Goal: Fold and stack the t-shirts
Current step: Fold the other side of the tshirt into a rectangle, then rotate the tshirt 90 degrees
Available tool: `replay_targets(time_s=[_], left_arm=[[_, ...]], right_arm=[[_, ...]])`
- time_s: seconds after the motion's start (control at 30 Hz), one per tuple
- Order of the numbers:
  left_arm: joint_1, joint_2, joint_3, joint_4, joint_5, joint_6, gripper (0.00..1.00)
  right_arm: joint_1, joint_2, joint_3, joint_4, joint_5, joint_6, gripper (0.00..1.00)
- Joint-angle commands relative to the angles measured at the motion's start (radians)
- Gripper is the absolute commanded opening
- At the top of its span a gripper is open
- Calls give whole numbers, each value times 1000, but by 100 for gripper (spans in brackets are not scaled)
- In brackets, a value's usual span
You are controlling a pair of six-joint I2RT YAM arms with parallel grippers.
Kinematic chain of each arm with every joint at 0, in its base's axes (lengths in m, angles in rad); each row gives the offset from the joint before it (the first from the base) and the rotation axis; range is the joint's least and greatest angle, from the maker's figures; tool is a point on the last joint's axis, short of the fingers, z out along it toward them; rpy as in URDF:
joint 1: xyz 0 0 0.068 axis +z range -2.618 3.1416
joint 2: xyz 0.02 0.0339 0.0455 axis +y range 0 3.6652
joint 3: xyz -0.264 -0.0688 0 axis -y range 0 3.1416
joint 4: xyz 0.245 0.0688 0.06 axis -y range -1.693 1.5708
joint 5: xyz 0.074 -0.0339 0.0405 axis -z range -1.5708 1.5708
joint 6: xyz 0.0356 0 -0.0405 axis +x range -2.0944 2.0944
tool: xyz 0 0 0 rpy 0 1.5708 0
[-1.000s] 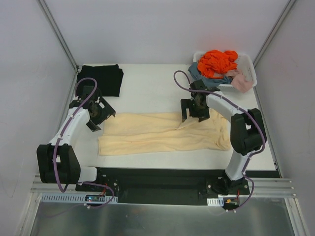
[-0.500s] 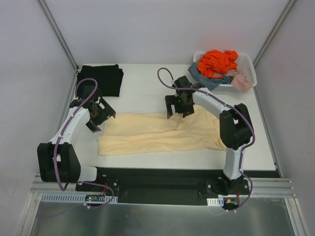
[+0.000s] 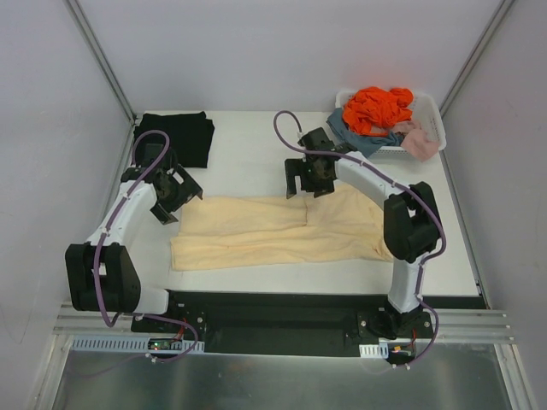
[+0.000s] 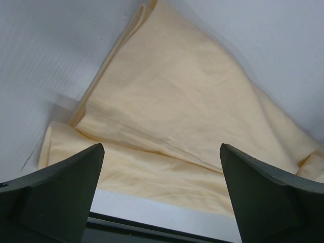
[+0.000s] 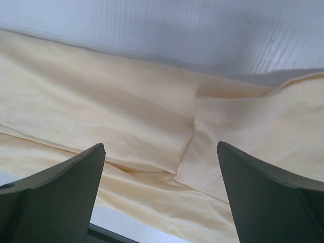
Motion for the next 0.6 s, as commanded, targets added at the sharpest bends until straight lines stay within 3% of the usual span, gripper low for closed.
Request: replay_targets(time_s=[0.0, 0.33, 0.47, 0.57], left_arm=[[-52, 40, 69, 9, 59, 26, 99], [-164, 263, 158, 98, 165, 52, 99], [-164, 366, 187, 126, 186, 54, 99], [-163, 412, 177, 135, 173, 52, 100]], right_arm=[[-15, -157, -76, 29, 49, 29, 97], [-127, -355, -375, 20, 87, 146, 97], [-170, -332, -427, 26, 92, 218, 97], [-207, -254, -377, 24, 105, 244, 97]])
